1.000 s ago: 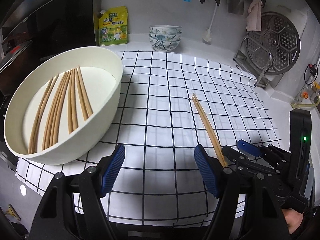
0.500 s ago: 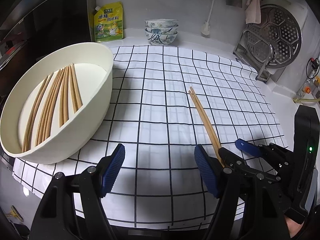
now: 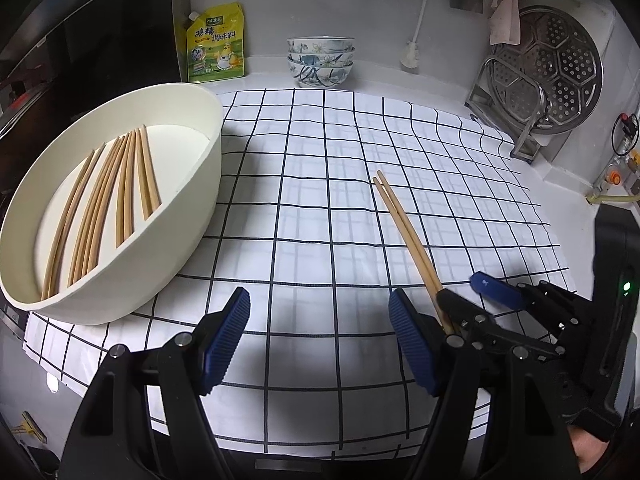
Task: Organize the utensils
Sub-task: 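Close the right tool on one chopstick while the left tool closes on the other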
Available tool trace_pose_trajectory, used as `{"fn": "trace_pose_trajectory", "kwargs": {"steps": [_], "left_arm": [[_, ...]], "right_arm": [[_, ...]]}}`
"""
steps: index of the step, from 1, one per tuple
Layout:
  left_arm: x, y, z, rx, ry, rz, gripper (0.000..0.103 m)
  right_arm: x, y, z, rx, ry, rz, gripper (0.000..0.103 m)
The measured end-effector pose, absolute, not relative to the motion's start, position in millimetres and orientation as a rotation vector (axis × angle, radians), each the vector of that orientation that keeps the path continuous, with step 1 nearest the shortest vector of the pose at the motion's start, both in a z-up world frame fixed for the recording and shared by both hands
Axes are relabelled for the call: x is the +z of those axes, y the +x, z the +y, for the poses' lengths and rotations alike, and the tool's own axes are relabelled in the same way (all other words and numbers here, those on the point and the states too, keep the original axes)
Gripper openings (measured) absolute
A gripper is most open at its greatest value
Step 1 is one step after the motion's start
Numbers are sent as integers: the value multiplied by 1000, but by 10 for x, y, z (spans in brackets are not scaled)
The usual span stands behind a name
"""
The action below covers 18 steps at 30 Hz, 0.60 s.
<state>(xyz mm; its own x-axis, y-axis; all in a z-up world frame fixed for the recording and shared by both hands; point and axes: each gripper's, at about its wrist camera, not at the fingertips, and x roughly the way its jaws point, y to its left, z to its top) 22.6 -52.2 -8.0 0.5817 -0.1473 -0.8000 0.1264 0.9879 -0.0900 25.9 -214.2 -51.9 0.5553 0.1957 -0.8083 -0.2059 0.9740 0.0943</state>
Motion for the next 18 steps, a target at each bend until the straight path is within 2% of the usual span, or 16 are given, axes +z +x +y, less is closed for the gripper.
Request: {"fn": "trace_pose_trajectory", "kwargs": {"steps": [14, 15, 16, 18], "left_arm": [[-133, 241, -505, -158, -43, 950, 72], [-134, 240, -505, -156, -43, 950, 73], [-134, 237, -503, -154, -43, 948, 75], [-130, 229, -501, -149, -40, 942, 78]], "right_arm": [[-578, 271, -2023, 226, -62, 970, 40], [-578, 279, -2017, 225, -58, 968, 36], [-576, 290, -2011, 221, -56, 966, 27], [-578, 303, -1991, 216, -66, 962, 15]]}}
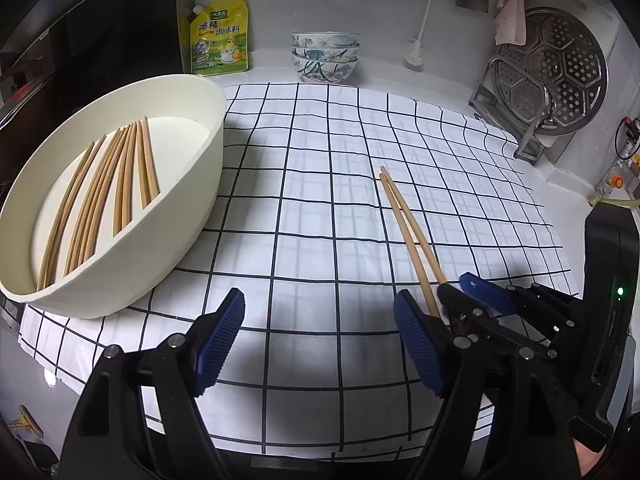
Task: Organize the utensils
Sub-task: 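Close the right tool on one chopstick while the left tool closes on the other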
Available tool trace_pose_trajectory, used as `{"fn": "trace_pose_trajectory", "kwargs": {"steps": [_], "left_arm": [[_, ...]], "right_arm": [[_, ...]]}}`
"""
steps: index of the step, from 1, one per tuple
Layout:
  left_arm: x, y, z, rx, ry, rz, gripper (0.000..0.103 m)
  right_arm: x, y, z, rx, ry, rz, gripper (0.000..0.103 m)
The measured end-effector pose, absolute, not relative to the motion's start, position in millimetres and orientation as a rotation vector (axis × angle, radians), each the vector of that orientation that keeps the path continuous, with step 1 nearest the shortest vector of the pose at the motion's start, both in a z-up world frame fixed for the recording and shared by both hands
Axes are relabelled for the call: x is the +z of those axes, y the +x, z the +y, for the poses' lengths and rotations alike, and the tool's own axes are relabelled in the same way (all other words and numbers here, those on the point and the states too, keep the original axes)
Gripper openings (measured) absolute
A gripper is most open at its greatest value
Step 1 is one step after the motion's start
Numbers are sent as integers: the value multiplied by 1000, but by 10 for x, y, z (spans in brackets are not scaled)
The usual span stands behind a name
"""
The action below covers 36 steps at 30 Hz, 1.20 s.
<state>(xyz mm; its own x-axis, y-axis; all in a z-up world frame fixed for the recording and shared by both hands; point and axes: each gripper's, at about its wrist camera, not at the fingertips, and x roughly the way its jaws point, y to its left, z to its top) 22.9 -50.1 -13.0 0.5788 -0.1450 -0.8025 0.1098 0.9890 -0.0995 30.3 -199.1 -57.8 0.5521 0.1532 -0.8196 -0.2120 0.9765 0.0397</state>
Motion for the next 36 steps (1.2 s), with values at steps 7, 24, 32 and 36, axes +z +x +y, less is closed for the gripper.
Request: {"fn": "trace_pose_trajectory", "kwargs": {"steps": [7, 24, 32, 36], "left_arm": [[-146, 223, -540, -151, -43, 944, 80], [-357, 283, -1145, -192, -5, 976, 85], [-515, 395, -1219, -126, 13, 975, 85], [-605, 423, -1239, -117, 16, 996, 85]], "right_arm": [[-587, 311, -2010, 227, -59, 952, 6], [-597, 195, -2867, 99, 134, 962, 6], [-554, 183, -2841, 145, 124, 949, 14], [-574, 208, -2868, 139, 126, 961, 18]]}}
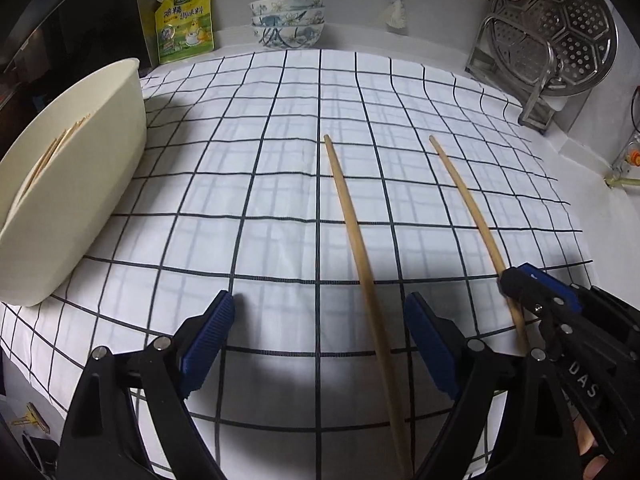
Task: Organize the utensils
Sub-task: 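Close the right tool on one chopstick while the left tool closes on the other, then lift both held chopsticks and carry them over the basin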
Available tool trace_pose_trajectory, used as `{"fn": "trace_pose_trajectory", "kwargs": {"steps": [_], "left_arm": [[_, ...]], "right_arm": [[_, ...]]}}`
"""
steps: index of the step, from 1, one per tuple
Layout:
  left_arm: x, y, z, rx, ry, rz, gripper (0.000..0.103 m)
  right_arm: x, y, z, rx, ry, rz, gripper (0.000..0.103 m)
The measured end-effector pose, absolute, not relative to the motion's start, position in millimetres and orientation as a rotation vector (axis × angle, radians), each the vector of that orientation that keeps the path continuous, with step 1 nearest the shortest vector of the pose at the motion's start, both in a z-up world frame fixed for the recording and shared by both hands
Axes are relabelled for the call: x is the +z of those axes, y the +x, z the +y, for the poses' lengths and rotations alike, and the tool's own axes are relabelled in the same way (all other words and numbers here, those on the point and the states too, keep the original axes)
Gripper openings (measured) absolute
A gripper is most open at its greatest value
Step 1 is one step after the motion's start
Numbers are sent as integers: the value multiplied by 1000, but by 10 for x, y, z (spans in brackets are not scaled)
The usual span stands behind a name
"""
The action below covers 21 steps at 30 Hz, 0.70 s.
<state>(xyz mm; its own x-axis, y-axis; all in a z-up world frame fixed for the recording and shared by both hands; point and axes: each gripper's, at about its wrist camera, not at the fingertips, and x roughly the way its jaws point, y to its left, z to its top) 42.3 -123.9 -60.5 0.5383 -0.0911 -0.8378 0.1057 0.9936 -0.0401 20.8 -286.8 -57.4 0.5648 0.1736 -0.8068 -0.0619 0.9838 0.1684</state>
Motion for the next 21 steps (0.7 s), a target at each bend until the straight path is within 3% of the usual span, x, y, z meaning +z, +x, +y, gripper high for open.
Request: {"fn": "trace_pose_trajectory", "kwargs": {"steps": [6, 9, 11, 13, 14, 15, 21], "left_arm": [[-619, 427, -1297, -110, 46, 963, 78], [-596, 426, -1330, -112, 56, 944, 58], [-579, 428, -1335, -117, 54, 939, 38], [-569, 434, -1329, -131, 47, 945, 12], [-563, 440, -1320, -141, 41, 953, 8], [-563, 441, -1308, -149, 35, 959, 8], [-541, 427, -1191, -210, -17, 997, 7]], "right_arm": [[-585, 228, -2835, 134, 117, 958, 21], [-593, 240, -2822, 115, 118, 945, 20], [-593, 241, -2787, 103, 91, 941, 20], [-598, 232, -2727, 83, 45, 931, 17], [-602, 230, -2716, 75, 28, 929, 14], [-603, 230, -2699, 73, 17, 929, 6], [-574, 208, -2782, 121, 115, 920, 6]]}}
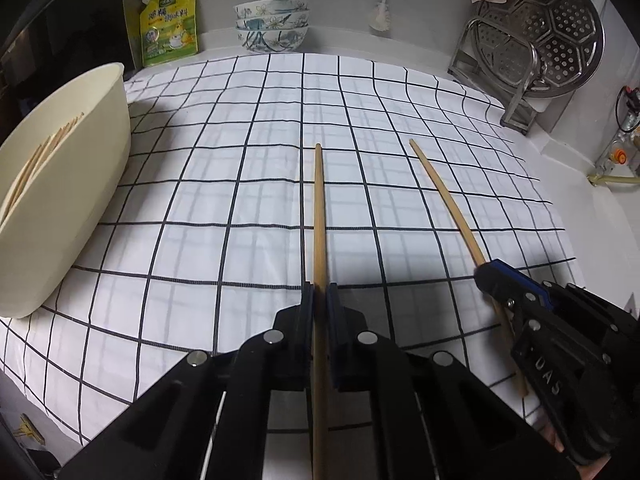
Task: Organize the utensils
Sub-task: 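Lift both held chopsticks and carry them over the basin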
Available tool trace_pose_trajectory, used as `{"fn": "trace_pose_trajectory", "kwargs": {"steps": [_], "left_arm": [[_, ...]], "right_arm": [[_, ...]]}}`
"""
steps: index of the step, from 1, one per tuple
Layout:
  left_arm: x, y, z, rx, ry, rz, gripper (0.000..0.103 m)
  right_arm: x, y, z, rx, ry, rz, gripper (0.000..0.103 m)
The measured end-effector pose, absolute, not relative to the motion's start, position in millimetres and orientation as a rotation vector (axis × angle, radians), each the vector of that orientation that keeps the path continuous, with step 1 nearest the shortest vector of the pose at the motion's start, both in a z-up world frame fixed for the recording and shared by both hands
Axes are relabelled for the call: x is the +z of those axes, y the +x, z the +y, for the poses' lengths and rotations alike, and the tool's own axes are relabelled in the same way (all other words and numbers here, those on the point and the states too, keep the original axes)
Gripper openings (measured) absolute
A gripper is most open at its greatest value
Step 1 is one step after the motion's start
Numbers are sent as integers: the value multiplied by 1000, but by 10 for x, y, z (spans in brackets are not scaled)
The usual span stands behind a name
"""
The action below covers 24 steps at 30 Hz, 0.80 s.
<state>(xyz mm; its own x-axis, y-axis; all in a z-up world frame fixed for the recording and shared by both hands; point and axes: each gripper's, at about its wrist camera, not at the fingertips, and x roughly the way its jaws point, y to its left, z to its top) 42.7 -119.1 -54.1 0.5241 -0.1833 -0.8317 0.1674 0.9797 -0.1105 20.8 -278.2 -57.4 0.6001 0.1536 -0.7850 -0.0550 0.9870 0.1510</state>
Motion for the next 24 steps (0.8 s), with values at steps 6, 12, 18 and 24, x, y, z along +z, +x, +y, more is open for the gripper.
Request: {"fn": "trace_pose_trajectory", "kwargs": {"steps": [6, 12, 18, 24], "left_arm": [[-230, 368, -964, -234, -39, 943, 7], [370, 331, -453, -217, -65, 805, 7], [718, 413, 295, -138, -67, 745, 7], [761, 586, 1071, -11, -82, 730, 7]], "right_arm": [[-362, 178, -2716, 174, 216, 873, 6], [21, 241, -2277, 273, 262, 805, 6], [423, 518, -1467, 403, 230, 753, 6], [529, 867, -513, 531, 160, 777, 6]]}}
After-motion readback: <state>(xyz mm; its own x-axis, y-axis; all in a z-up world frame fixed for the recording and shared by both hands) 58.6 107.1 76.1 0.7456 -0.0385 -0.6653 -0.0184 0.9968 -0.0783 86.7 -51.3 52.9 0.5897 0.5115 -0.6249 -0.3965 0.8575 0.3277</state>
